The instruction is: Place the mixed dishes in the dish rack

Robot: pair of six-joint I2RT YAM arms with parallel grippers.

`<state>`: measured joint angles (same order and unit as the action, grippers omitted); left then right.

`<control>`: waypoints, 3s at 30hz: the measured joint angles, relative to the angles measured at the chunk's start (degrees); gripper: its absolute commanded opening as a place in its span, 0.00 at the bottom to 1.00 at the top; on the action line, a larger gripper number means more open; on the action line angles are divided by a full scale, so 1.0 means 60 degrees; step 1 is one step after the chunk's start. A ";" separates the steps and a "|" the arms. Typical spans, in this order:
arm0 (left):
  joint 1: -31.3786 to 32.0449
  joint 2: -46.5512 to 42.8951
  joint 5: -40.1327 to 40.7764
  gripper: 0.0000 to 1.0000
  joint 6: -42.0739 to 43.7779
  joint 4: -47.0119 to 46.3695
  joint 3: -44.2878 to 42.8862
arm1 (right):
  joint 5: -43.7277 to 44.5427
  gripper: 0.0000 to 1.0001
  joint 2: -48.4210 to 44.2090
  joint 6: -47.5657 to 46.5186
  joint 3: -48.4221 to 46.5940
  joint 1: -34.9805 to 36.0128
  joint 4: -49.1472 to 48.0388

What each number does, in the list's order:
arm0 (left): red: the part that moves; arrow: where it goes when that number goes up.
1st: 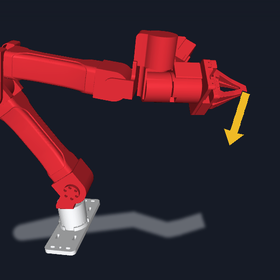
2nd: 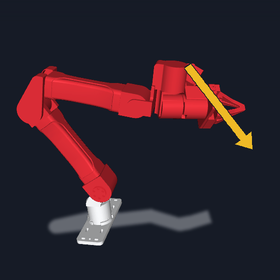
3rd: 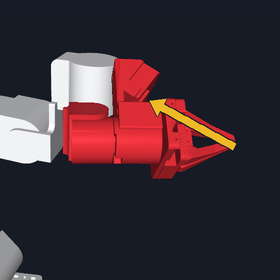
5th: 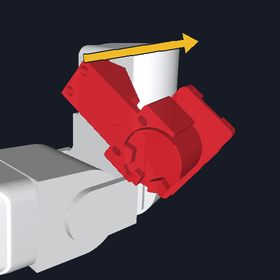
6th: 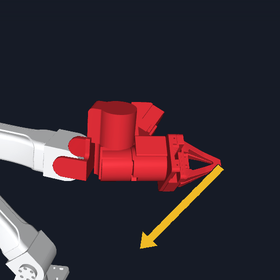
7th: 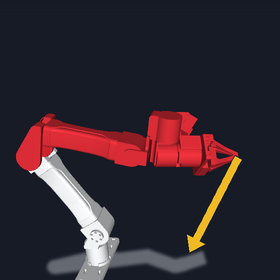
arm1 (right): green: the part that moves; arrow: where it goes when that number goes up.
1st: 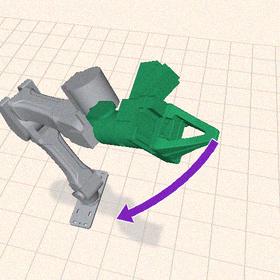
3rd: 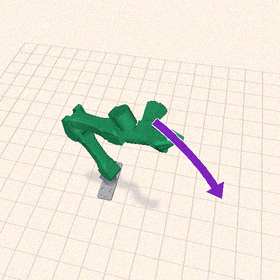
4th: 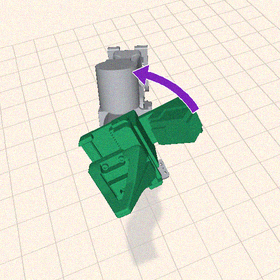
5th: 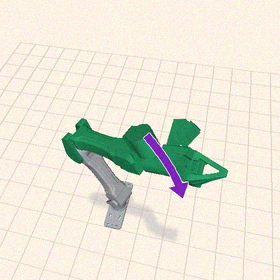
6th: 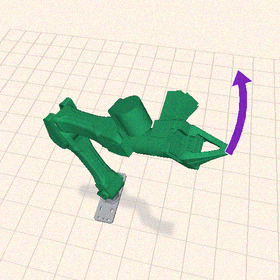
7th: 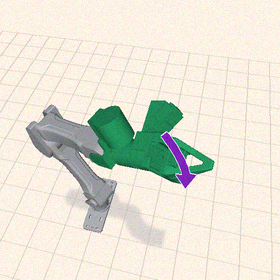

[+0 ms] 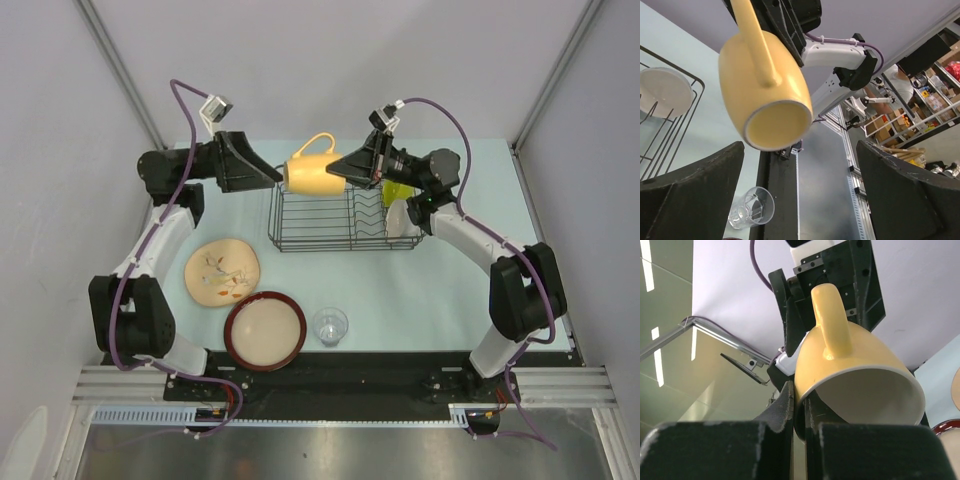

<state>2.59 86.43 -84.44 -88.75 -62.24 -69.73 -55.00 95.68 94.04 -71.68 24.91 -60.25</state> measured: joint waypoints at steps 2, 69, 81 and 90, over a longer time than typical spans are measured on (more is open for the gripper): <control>0.0000 0.0000 -0.0044 1.00 -0.0390 -0.0444 0.0000 | 0.0004 0.00 0.0000 0.0000 0.0000 -0.0051 0.0000; 0.1351 0.0758 0.2040 0.00 0.9992 1.2167 -0.2208 | 0.0382 0.28 0.1166 -0.0656 -0.0004 0.0266 0.0237; 0.1013 0.2106 0.2656 0.00 1.1555 1.4608 -0.3224 | 0.0124 0.54 0.2466 -0.0685 0.0004 -0.0492 0.0251; 0.0703 0.2353 0.3872 0.00 1.2823 1.6364 -0.4637 | -0.0266 0.55 0.1599 -0.2568 0.0499 -0.1869 0.2743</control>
<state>6.81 100.55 -61.21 -11.81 35.94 -97.56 -56.60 105.27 78.63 -68.69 13.69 -43.79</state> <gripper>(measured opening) 0.780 0.551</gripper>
